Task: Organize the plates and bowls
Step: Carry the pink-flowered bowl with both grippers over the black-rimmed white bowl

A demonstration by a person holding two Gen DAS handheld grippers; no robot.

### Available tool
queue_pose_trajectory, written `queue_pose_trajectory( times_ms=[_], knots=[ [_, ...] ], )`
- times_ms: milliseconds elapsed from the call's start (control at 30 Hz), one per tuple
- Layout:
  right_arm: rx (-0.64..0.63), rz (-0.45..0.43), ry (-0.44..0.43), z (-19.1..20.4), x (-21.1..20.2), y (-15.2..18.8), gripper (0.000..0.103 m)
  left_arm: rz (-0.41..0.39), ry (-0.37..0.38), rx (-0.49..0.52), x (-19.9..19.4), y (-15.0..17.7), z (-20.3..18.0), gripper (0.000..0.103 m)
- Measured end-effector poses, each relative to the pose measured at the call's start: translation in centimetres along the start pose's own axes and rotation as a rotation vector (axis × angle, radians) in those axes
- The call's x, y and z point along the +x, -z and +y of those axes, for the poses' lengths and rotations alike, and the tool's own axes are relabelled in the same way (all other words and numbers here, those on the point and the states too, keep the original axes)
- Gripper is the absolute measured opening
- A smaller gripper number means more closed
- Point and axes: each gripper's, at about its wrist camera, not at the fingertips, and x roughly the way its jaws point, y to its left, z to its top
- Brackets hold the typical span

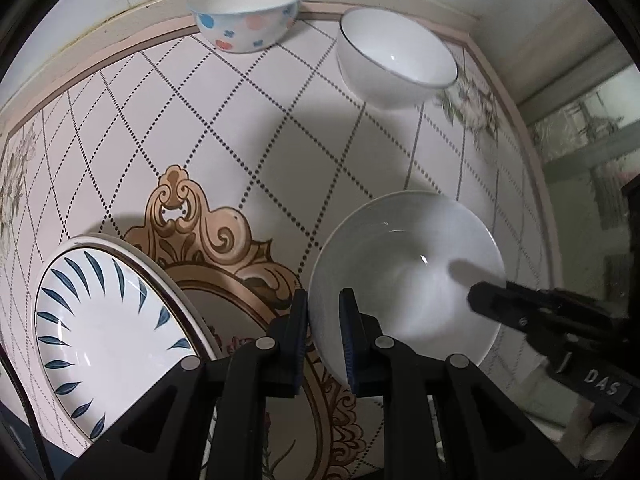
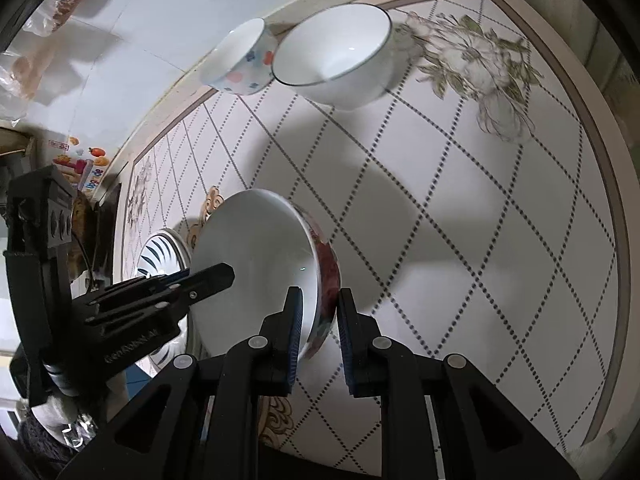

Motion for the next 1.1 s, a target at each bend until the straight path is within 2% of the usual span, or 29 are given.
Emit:
queue_pose_trajectory(
  times_ms=[200, 500, 600, 700, 733, 800, 833, 900, 1033, 1100],
  knots=[
    [-0.017, -0.001, 0.008, -0.5, 0.0, 0.8, 0.019, 0.000, -0.009, 0.019, 0.2, 0.0, -0.5, 0.013],
    [0.011, 0.037, -0.008, -1.2, 0.4, 0.6, 0.019, 0.043, -0.003, 0.014, 0.8, 0.1, -0.4, 0.013],
    [0.033, 0.075, -0.013, -1.8, 0.4, 0.4, 0.020, 0.039, 0.018, -0.004, -0.7, -0.1, 0.0, 0.014],
    [0.073, 0.072, -0.051, -2.6, -1.5, -0.1, 0.020, -0.009, 0.062, -0.036, -3.9, -1.1, 0.6, 0.014],
    [0.083, 0.061, -0.065, -2.9, -2.3, -0.6, 0.020, -0.029, 0.075, -0.045, -4.9, -1.7, 0.7, 0.015],
    [0.102, 0.016, -0.090, -3.3, -4.4, -2.3, 0.025, -0.067, 0.103, -0.056, -6.6, -3.9, 0.8, 0.025],
    [0.106, -0.002, -0.099, -3.4, -5.0, -3.2, 0.035, -0.087, 0.117, -0.062, -7.0, -5.2, 0.7, 0.027],
    [0.114, -0.054, -0.112, -3.6, -6.0, -5.3, 0.049, -0.119, 0.109, -0.075, -7.0, -8.2, 0.7, 0.027],
    [0.117, -0.148, -0.081, -4.0, -5.7, -11.0, 0.050, -0.085, 0.129, -0.123, -4.5, -13.7, 0.9, 0.027],
    [0.138, -0.159, -0.072, -4.2, -4.7, -13.1, 0.050, -0.062, 0.140, -0.139, -3.2, -15.3, 0.8, 0.027]
  ],
)
